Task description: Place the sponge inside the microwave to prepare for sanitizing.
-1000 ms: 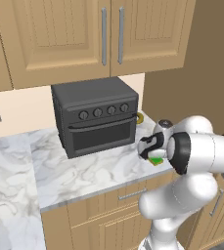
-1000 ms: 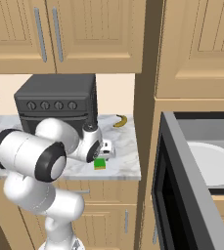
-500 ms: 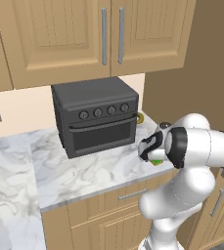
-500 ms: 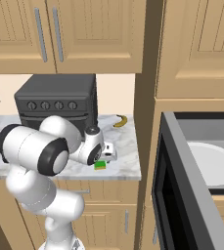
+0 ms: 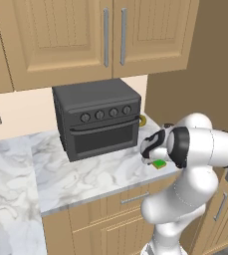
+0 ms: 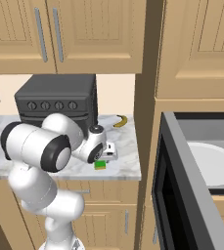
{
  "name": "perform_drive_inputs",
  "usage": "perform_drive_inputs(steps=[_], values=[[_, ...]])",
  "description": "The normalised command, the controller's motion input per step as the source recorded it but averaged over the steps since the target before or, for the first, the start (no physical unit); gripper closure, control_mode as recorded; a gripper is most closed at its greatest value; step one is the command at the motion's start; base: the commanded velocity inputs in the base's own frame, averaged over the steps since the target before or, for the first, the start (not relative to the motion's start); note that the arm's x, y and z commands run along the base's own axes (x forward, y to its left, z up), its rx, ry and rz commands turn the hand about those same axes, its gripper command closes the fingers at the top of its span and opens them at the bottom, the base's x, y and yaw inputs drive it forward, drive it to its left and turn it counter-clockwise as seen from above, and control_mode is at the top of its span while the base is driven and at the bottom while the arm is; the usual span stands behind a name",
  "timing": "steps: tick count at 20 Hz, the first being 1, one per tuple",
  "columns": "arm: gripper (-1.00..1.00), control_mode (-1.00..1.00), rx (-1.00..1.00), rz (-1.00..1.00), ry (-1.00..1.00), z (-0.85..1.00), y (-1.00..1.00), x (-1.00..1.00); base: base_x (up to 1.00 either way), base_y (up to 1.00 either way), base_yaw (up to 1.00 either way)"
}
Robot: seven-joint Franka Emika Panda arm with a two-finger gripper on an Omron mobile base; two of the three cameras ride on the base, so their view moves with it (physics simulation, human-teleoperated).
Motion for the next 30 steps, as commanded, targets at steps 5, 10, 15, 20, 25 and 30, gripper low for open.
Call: perform_drive_inputs(steps=[5,10,15,20,25,30], values=[[1.00,-1.00,0.04,0.00,0.00,-0.22,0.00,0.03,0.00,0.00,0.00],[1.00,-1.00,0.01,0.00,0.00,-0.03,0.00,0.00,0.00,0.00,0.00],[1.00,-1.00,-0.01,-0.05,0.00,0.13,0.00,-0.09,0.00,0.00,0.00],[1.00,-1.00,-0.01,-0.15,0.03,0.82,0.01,-0.41,0.00,0.00,0.00],[1.00,-1.00,0.00,-0.22,0.13,0.96,0.22,-0.55,0.00,0.00,0.00],[1.00,-1.00,0.00,-0.20,0.24,0.82,0.07,-0.57,0.00,0.00,0.00]])
